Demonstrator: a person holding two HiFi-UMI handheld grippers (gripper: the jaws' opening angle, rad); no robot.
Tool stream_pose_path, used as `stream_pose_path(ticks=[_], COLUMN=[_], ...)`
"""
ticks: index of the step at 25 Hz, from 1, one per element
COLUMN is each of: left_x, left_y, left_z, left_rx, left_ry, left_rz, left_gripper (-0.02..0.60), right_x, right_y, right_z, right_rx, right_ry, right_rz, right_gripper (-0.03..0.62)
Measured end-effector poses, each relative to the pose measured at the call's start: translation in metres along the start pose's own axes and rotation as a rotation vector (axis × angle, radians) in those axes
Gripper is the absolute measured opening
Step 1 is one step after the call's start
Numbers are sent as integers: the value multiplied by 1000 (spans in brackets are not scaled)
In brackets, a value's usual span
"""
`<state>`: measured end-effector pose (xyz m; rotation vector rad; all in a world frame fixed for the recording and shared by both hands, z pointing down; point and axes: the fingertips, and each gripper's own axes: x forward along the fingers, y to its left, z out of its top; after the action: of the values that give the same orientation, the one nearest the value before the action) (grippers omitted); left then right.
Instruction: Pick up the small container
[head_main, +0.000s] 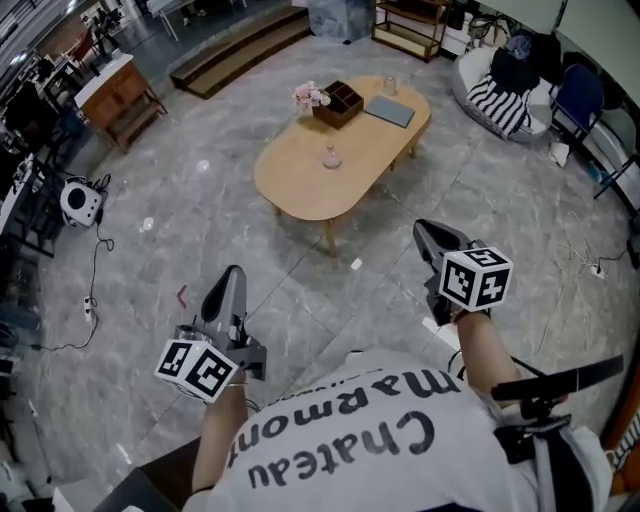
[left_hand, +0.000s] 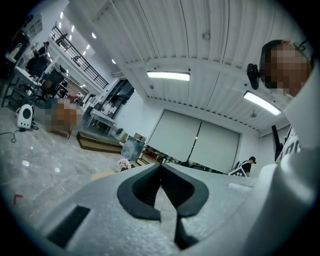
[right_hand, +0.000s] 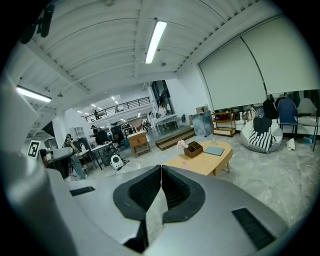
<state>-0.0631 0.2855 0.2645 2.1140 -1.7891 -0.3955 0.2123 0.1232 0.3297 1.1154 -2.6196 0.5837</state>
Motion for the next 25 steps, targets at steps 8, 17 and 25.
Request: stream_pose_path(ticks=[8, 17, 25], left_x=[20, 18, 17], left_y=[2, -3, -13], left_z=[-5, -13, -9], left_rx=[10, 5, 101], left_ry=[2, 15, 32], left_rz=[24, 51, 59], left_gripper=[14, 15, 15], right_x=[23, 27, 20], right_y=[-11, -16, -23], right_z=[1, -3, -4], right_rx=[-11, -54, -2], right_ry=[35, 52, 34], right_rz=[32, 36, 43], right_gripper=[14, 14, 14])
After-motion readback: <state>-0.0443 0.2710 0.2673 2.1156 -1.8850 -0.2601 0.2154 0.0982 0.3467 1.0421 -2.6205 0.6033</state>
